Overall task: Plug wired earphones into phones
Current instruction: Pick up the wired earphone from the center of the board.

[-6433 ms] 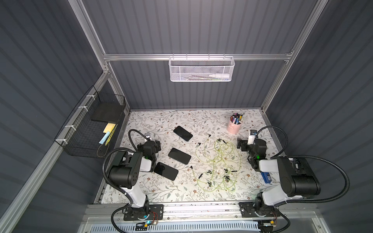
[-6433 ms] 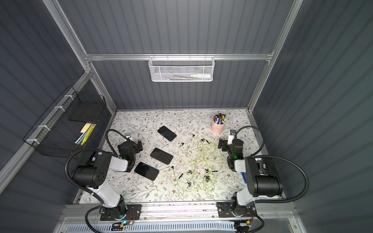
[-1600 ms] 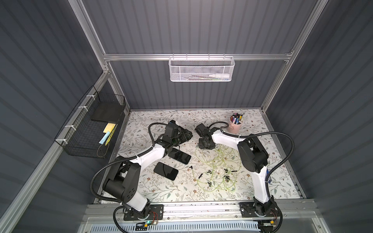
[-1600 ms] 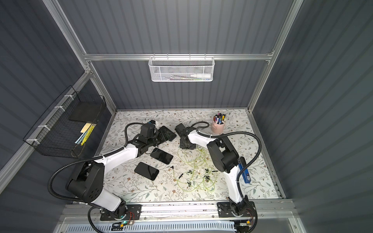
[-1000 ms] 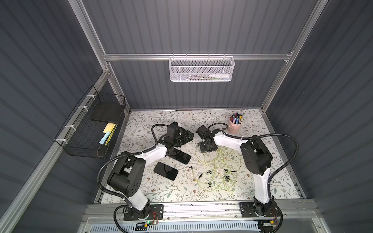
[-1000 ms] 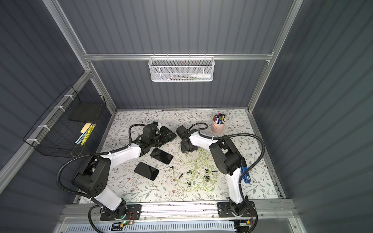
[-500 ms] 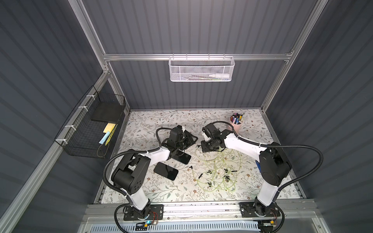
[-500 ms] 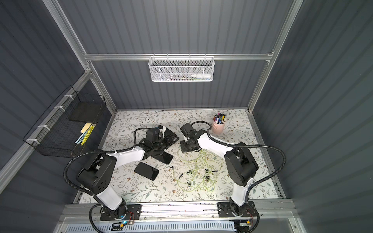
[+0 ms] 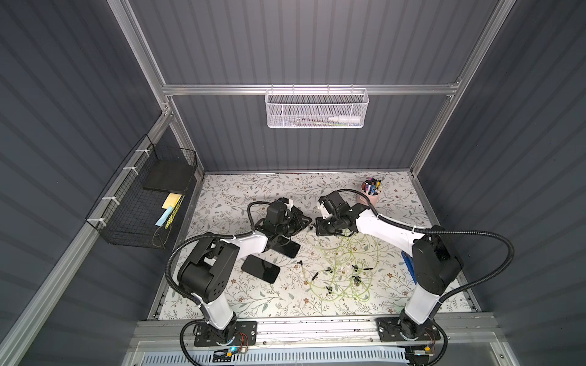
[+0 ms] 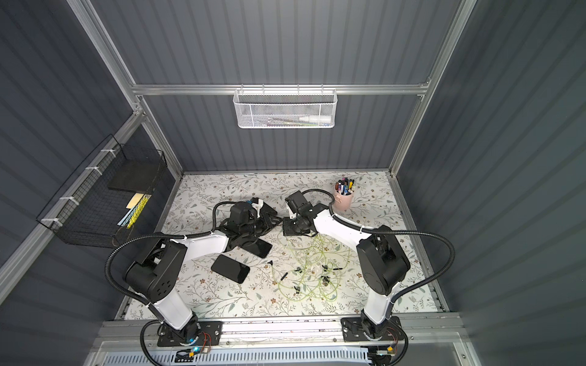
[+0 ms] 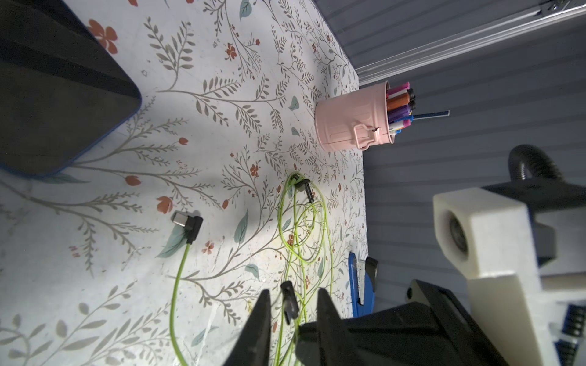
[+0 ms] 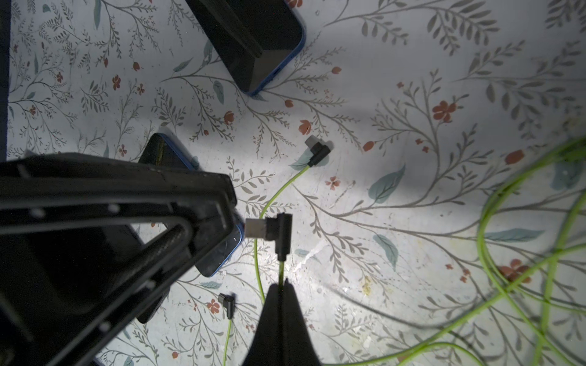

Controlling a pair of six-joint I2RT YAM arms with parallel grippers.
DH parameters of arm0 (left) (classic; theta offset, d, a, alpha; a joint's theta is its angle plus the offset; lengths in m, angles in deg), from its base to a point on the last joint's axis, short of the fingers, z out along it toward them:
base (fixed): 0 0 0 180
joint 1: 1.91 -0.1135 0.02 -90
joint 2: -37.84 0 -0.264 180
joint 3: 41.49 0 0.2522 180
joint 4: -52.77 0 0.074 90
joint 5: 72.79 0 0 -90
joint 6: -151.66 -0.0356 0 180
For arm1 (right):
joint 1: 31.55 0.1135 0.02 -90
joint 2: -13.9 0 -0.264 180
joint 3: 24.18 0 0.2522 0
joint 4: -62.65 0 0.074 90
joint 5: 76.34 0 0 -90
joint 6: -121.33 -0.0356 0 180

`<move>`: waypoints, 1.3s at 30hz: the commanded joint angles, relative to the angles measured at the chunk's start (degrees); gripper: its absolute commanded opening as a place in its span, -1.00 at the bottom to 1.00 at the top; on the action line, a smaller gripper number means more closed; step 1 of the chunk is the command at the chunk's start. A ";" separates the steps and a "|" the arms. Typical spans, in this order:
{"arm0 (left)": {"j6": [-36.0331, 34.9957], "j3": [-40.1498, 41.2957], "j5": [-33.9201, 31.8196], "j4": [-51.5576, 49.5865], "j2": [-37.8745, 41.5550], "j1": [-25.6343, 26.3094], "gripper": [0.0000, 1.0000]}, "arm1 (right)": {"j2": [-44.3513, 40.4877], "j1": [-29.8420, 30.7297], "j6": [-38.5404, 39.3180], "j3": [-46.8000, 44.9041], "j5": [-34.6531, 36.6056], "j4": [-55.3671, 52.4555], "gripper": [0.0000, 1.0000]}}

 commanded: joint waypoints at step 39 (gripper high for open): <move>-1.55 -8.82 24.99 5.80 -11.42 -3.18 -1.00 | -5.61 -20.57 -10.34 -17.05 -43.19 27.21 0.10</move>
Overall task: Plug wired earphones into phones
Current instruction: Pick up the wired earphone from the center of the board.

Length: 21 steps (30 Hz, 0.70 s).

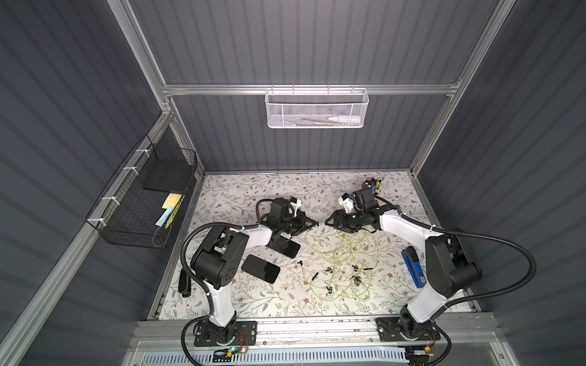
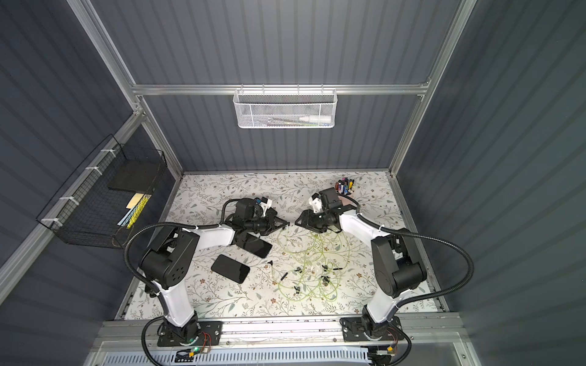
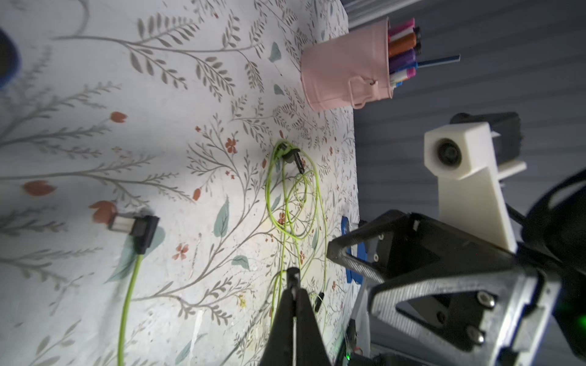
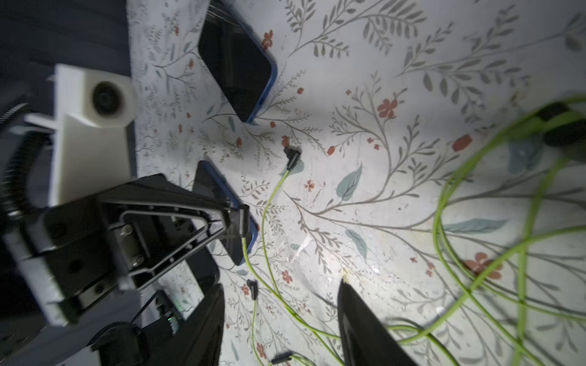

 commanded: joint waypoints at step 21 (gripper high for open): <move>27.13 -2.13 12.70 37.52 -8.87 -0.26 -1.00 | 5.83 -5.64 -21.25 -9.53 -23.88 41.68 -0.39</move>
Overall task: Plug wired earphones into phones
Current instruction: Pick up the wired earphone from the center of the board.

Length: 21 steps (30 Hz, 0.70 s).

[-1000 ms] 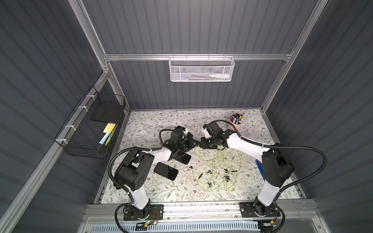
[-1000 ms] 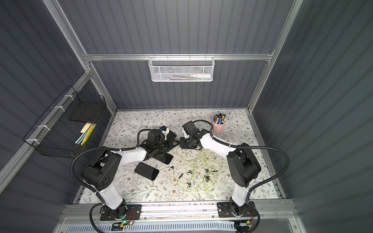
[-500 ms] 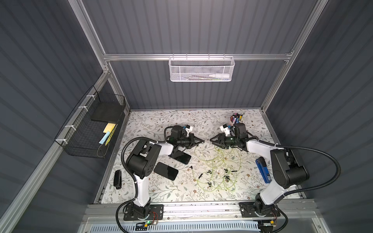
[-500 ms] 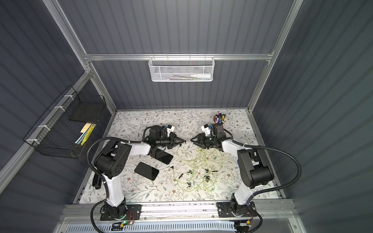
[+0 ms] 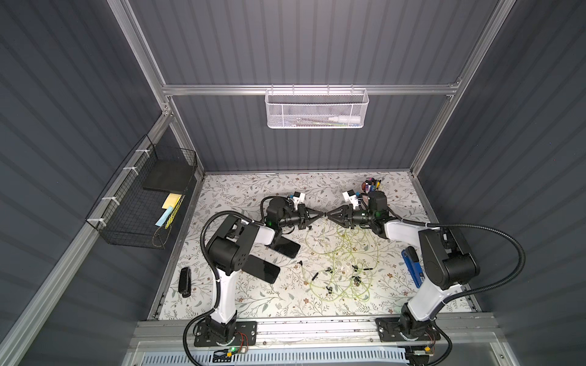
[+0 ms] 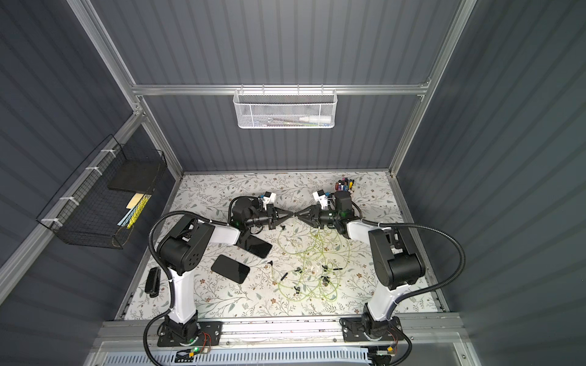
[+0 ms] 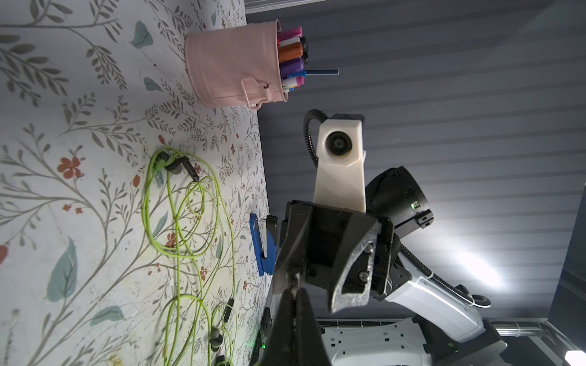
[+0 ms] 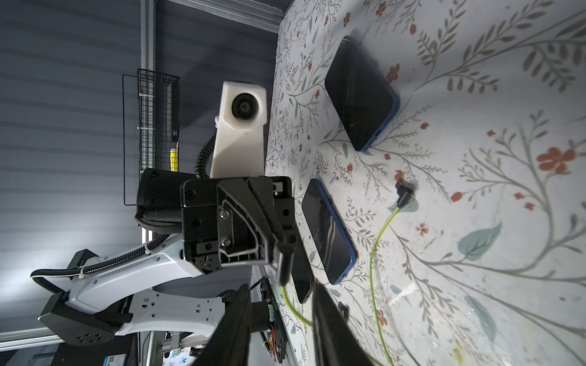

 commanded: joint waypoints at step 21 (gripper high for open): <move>0.65 -1.19 0.75 2.13 -0.62 1.00 -1.00 | 3.75 0.55 -5.53 1.07 -2.85 9.10 -0.72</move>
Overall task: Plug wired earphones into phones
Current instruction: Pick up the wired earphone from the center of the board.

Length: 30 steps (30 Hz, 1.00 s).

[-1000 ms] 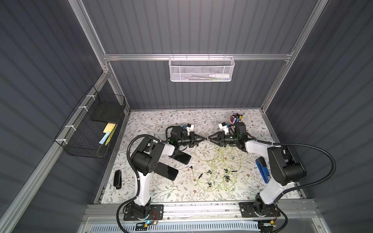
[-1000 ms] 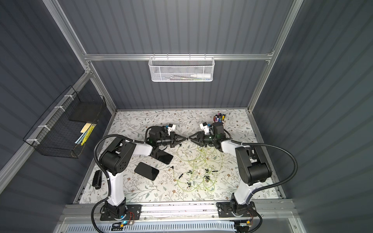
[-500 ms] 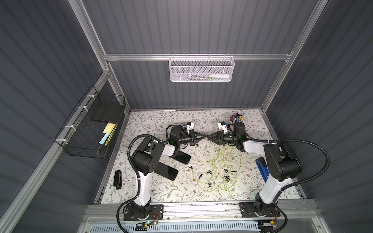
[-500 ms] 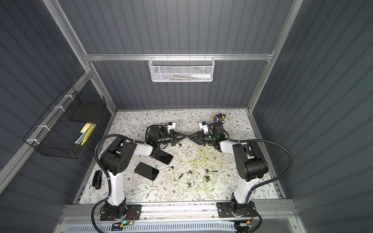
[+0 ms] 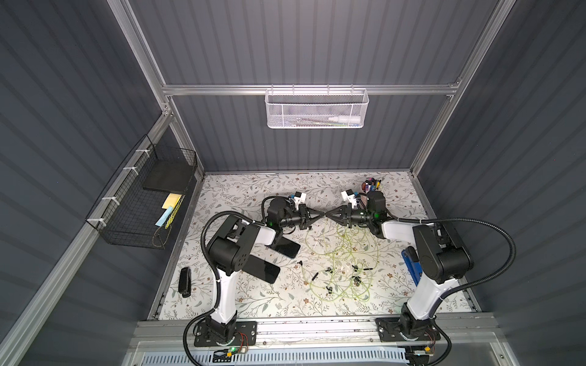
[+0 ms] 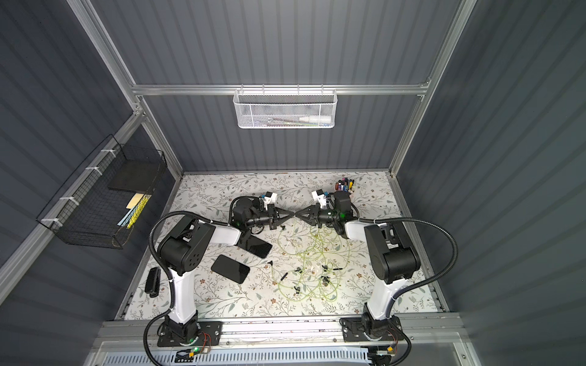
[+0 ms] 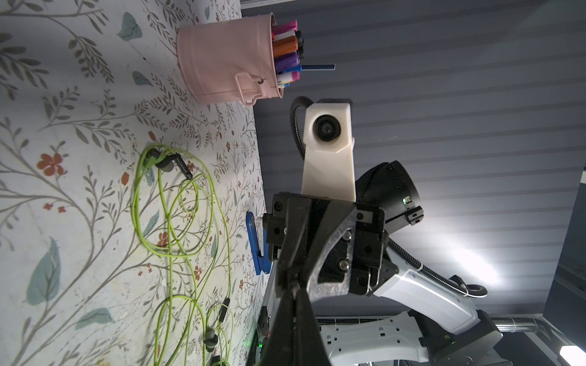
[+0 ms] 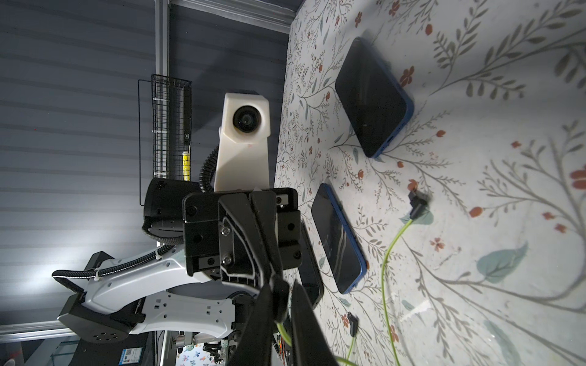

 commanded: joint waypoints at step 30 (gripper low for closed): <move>-15.09 -1.60 -8.46 -26.32 6.81 -3.13 0.39 | -2.97 0.26 6.18 -0.90 5.27 -4.82 -0.99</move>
